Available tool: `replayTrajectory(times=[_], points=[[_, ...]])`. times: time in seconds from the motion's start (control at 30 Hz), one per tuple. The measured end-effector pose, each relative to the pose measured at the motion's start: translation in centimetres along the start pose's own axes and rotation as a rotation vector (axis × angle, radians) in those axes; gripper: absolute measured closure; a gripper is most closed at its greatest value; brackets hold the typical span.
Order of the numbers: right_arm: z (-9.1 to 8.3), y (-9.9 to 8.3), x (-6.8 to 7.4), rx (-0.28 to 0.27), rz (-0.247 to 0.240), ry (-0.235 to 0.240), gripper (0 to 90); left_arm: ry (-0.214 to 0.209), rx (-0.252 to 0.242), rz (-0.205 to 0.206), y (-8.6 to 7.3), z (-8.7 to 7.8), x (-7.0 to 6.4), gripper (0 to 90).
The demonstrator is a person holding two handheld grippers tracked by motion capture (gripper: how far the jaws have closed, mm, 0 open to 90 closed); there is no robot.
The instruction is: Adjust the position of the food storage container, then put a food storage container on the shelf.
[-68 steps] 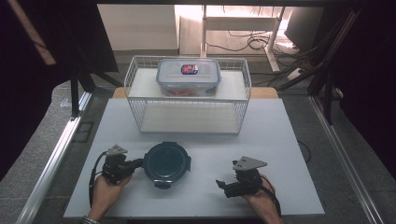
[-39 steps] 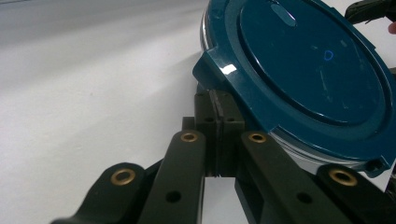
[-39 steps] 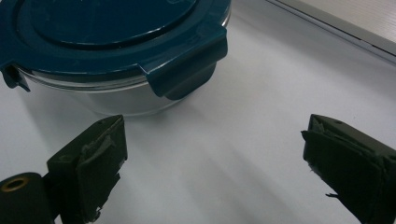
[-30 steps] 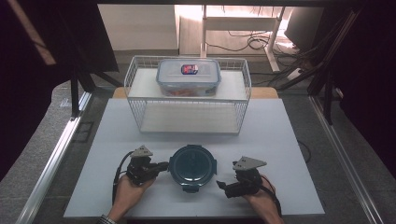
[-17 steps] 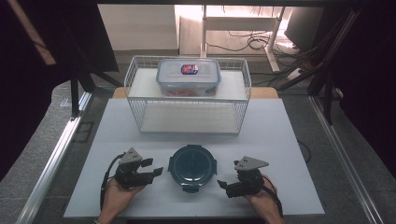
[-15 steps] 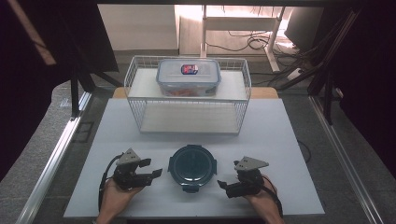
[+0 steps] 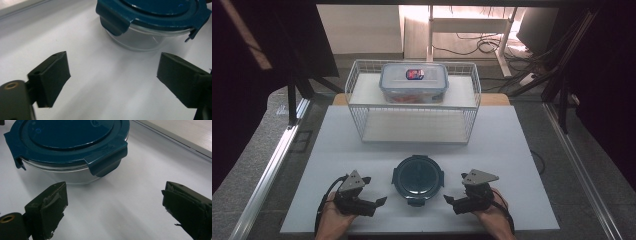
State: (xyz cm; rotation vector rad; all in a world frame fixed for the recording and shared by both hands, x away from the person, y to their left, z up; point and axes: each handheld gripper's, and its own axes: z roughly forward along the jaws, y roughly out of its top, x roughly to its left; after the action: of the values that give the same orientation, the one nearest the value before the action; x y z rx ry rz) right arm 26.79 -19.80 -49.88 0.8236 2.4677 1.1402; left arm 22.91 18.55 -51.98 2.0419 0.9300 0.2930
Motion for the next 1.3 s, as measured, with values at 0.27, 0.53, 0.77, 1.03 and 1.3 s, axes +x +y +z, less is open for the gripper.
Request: replayTrajectory(times=[0.27, 0.53, 0.77, 1.03, 1.3], points=[[0.0, 0.1, -0.2, -0.016, 0.012, 0.014, 3.1, 0.007, -0.072, -0.01, -0.1, -0.1, 0.7, 5.1], [-0.4, 0.9, -0.1, -0.05, 0.034, 0.039, 1.0, -0.032, -0.067, -0.024, 0.9, 0.1, 1.1, 5.2], [0.1, 2.6, 0.0, -0.043, 0.074, 0.08, 2.0, -0.086, -0.059, -0.01, 3.2, 0.7, 1.1, 6.2], [1.8, 5.2, -0.8, 0.01, 0.162, 0.124, 0.0, -0.15, 0.013, -0.006, 5.9, 3.0, 1.4, 4.1], [4.5, 4.9, -1.2, 0.142, 0.233, 0.227, 0.2, -0.275, 0.042, -0.082, 6.1, 6.0, 2.0, 4.1]])
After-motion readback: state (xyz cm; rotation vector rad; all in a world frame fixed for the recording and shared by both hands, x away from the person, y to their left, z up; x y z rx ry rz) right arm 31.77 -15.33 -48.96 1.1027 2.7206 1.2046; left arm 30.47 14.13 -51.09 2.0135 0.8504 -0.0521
